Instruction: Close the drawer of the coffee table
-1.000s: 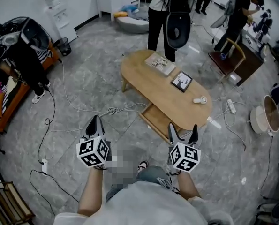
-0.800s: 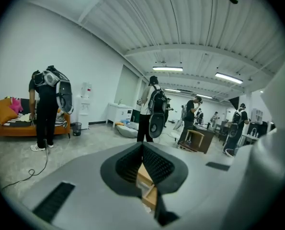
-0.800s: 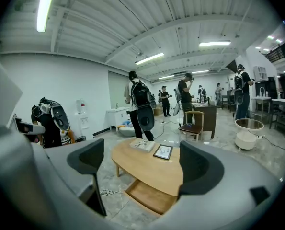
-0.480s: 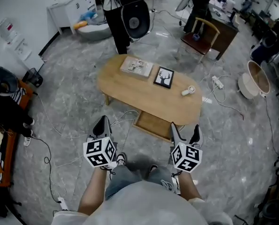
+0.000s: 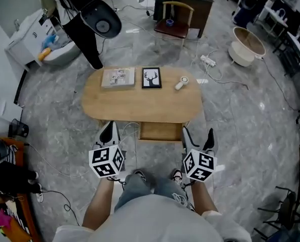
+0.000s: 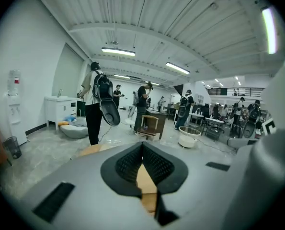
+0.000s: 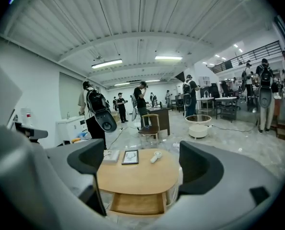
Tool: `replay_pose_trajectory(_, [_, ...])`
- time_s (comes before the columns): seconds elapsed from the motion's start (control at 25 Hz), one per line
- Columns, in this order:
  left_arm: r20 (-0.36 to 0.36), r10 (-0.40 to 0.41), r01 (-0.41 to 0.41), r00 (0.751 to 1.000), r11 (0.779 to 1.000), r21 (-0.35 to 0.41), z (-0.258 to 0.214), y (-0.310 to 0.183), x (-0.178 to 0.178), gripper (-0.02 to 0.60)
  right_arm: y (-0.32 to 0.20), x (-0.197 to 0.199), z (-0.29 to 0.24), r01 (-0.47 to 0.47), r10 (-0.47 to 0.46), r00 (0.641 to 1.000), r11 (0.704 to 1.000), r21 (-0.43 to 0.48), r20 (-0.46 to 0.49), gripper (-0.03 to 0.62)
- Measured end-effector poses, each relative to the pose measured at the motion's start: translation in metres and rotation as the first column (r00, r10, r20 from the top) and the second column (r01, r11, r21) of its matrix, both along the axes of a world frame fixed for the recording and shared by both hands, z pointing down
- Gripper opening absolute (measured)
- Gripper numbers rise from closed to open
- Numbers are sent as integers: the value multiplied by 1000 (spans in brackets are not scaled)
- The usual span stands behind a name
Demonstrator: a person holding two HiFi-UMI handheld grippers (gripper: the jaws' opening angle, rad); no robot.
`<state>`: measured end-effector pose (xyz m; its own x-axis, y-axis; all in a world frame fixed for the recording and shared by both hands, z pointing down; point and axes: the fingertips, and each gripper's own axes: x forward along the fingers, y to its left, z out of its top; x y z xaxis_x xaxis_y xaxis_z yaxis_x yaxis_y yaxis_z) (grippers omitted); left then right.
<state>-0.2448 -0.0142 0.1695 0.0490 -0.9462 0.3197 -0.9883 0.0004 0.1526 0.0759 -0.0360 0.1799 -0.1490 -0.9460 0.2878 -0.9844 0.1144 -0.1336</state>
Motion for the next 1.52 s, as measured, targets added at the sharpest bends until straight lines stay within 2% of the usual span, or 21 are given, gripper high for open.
replay_pose_trajectory(0.12, [2, 35, -35, 999, 999, -21, 9, -13, 12, -5, 0, 18, 8, -41, 41, 999, 999, -18, -3, 492])
replay_pose_trajectory(0.28, [-8, 41, -41, 999, 998, -43, 19, -22, 21, -5, 1, 35, 15, -62, 62, 998, 997, -37, -17, 492])
replay_pose_trajectory(0.52, [-11, 40, -40, 999, 997, -69, 38, -32, 29, -5, 2, 34, 35, -49, 47, 999, 996, -80, -21, 492])
replay_pose_trajectory(0.8, [-5, 30, -30, 1000, 990, -139, 91, -34, 24, -5, -5, 25, 90, -43, 39, 999, 989, -145, -33, 492])
replay_pose_trajectory(1.0, [6, 6, -5, 1000, 980, -197, 154, -35, 13, -5, -7, 16, 157, -39, 29, 998, 977, -211, -48, 492])
replay_pose_trajectory(1.36, [7, 14, -11, 1000, 956, -292, 301, -35, 2, -5, -2, -17, 317, -29, 19, 999, 951, -306, -35, 492])
replay_pose_trajectory(1.52, [5, -7, 8, 1000, 944, -331, 364, -27, -9, -5, 6, -26, 379, -27, 18, 999, 944, -328, -32, 494])
